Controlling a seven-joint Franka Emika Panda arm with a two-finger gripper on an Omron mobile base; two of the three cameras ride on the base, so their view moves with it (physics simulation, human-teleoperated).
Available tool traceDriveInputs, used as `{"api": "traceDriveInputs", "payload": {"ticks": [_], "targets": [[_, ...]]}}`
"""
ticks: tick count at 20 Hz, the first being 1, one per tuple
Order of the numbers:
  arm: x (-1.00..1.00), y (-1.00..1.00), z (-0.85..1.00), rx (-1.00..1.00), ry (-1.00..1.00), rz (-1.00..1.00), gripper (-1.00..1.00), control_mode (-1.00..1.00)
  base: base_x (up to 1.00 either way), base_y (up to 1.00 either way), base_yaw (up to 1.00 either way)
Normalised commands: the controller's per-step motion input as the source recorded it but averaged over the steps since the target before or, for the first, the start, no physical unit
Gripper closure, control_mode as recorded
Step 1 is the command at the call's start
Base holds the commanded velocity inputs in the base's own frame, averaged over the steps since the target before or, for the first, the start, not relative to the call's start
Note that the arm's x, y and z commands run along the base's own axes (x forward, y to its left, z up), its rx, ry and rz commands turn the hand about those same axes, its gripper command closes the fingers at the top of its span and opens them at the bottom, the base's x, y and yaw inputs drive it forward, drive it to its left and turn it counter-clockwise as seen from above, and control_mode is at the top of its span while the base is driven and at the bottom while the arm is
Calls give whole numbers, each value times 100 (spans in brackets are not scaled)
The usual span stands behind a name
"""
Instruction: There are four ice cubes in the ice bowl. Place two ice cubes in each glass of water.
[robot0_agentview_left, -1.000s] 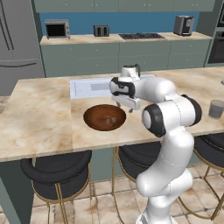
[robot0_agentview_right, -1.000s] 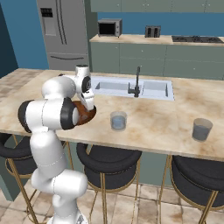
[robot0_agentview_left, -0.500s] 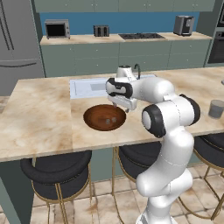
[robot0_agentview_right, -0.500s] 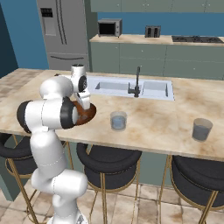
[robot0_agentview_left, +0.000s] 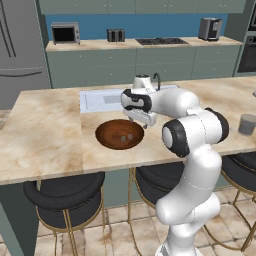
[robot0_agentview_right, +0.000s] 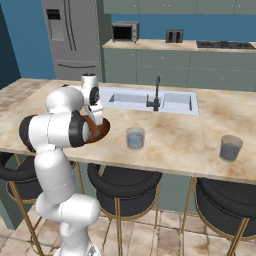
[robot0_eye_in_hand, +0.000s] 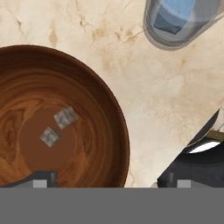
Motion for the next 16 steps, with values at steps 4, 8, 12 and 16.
{"api": "traceDriveInputs", "payload": {"ticks": [4, 8, 12, 16], "targets": [[-1, 4, -7, 0, -6, 0, -100, -100, 0, 0, 0], [-7, 39, -7, -4, -1, 11, -100, -100, 0, 0, 0], [-7, 64, 6, -1, 0, 29, -100, -100, 0, 0, 0], [-4, 79, 11, 0, 22, 31, -100, -100, 0, 0, 0]]}}
